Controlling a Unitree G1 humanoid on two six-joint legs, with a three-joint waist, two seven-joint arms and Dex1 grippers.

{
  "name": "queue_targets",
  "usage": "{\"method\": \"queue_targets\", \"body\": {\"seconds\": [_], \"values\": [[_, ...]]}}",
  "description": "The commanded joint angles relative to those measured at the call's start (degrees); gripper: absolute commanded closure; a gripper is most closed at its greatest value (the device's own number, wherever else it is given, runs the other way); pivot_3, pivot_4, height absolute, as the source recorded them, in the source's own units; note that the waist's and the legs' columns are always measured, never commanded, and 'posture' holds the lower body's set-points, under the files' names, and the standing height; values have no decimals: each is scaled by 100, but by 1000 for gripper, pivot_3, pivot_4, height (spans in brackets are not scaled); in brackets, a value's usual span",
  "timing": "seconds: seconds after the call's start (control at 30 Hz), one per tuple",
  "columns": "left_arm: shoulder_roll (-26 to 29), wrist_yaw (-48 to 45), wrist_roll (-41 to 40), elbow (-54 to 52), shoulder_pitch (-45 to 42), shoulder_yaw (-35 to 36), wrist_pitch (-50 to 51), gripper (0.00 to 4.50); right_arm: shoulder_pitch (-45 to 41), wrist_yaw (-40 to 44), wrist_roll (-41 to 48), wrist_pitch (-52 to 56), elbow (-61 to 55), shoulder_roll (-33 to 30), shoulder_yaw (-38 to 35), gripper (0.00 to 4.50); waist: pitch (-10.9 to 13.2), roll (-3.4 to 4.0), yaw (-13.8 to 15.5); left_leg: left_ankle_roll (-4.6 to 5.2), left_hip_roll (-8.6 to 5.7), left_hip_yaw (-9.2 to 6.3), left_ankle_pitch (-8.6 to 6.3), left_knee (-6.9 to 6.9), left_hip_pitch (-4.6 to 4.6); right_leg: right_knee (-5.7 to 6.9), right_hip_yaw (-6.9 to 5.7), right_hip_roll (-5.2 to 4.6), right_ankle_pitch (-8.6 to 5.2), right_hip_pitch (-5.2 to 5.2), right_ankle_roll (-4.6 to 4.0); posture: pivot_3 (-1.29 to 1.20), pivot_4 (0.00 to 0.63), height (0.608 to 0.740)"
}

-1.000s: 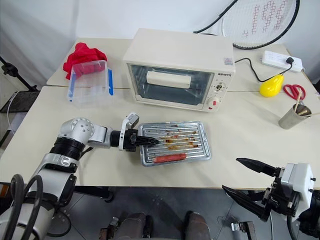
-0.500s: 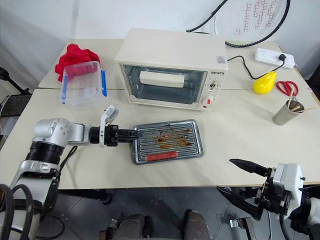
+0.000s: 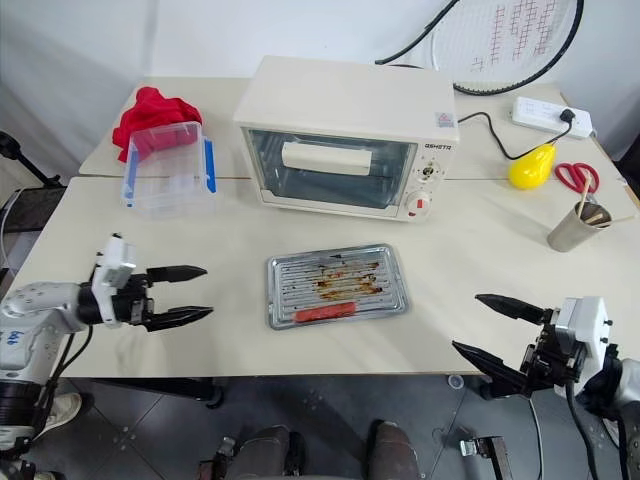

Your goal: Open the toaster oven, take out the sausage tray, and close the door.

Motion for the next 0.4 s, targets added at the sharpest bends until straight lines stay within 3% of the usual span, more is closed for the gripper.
{"method": "queue_targets", "body": {"seconds": [0.03,0.23,0.4], "values": [[95,-151,121,-13,239,546,-907,20,-8,489,-169,-445,-62,-203,100,0,0,1,-1,2,0,1,-1,-1,0,0,-1,1,0,0,0,0,150,740],[-66,26,278,2,207,556,-1307,20,-319,708,-283,-767,-63,-183,499,0,0,1,8,4,0,13,-3,4,1,4,-2,1,1,1,2,0,150,740],[-255,-8,57,-299,380,490,-1085,20,-600,343,-170,-604,43,-79,517,0,0,1,-6,4,0,12,-3,4,1,8,-3,1,1,1,2,0,150,740]]}}
